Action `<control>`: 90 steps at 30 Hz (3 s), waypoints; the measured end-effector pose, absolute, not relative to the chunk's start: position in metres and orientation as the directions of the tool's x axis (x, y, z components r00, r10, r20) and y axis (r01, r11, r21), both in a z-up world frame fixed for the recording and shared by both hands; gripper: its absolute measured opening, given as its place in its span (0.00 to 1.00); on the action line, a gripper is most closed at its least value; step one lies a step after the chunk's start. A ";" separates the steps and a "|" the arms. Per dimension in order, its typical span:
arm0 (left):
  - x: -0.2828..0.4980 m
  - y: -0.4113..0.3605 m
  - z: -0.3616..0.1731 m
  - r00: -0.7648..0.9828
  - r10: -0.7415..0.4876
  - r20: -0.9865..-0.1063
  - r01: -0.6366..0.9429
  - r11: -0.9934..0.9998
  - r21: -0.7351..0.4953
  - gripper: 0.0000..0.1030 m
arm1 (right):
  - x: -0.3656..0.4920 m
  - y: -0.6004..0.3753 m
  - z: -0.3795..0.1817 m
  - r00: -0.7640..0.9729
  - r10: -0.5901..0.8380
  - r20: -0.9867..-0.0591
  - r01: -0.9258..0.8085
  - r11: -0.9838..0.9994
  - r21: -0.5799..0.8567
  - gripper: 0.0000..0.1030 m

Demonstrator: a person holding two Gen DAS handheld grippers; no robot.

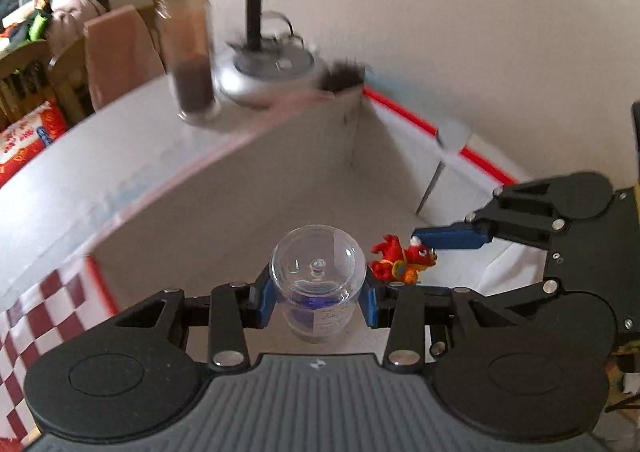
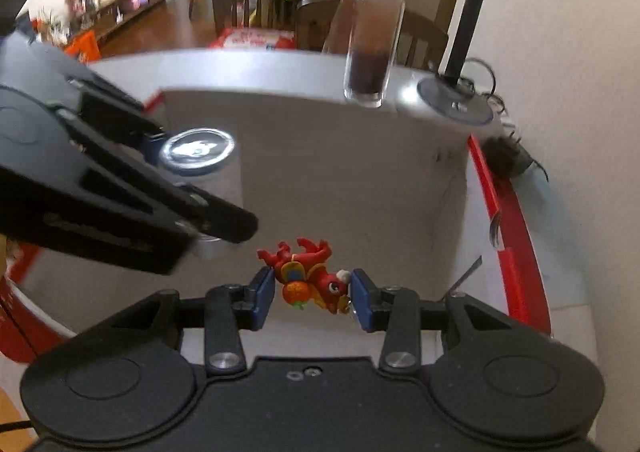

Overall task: Organize rigid objects
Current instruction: 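Lower and release the jar into the red box while right gripper releases the dragon there, then withdraw both grippers from the box back over the table items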

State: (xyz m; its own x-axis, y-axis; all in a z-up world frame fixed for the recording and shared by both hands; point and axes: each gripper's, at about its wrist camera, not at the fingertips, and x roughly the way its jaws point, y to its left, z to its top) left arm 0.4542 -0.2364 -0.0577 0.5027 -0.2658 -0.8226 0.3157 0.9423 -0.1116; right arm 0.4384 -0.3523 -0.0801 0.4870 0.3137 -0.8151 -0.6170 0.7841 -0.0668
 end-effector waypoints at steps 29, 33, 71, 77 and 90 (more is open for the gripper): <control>0.468 -0.240 -0.076 0.412 -0.232 -0.881 0.253 0.958 -0.134 0.55 | 0.441 -0.355 -0.086 0.421 0.284 -0.861 -0.609 0.793 -0.036 0.52; 0.453 -0.230 -0.059 0.463 -0.240 -0.854 0.237 0.961 -0.141 0.55 | 0.433 -0.356 -0.076 0.437 0.294 -0.850 -0.598 0.801 -0.031 0.55; 0.191 -0.012 0.017 0.749 -0.150 -0.646 0.072 0.987 -0.146 0.62 | 0.266 -0.249 -0.012 0.529 0.498 -0.687 -0.562 0.812 0.156 0.88; 0.157 0.025 0.004 0.764 -0.099 -0.638 0.014 0.990 -0.137 0.70 | 0.243 -0.220 -0.020 0.509 0.533 -0.676 -0.602 0.782 0.164 0.94; 0.106 0.067 -0.051 0.776 -0.013 -0.630 -0.077 0.990 -0.115 0.80 | 0.218 -0.150 -0.046 0.437 0.591 -0.677 -0.692 0.702 0.166 1.00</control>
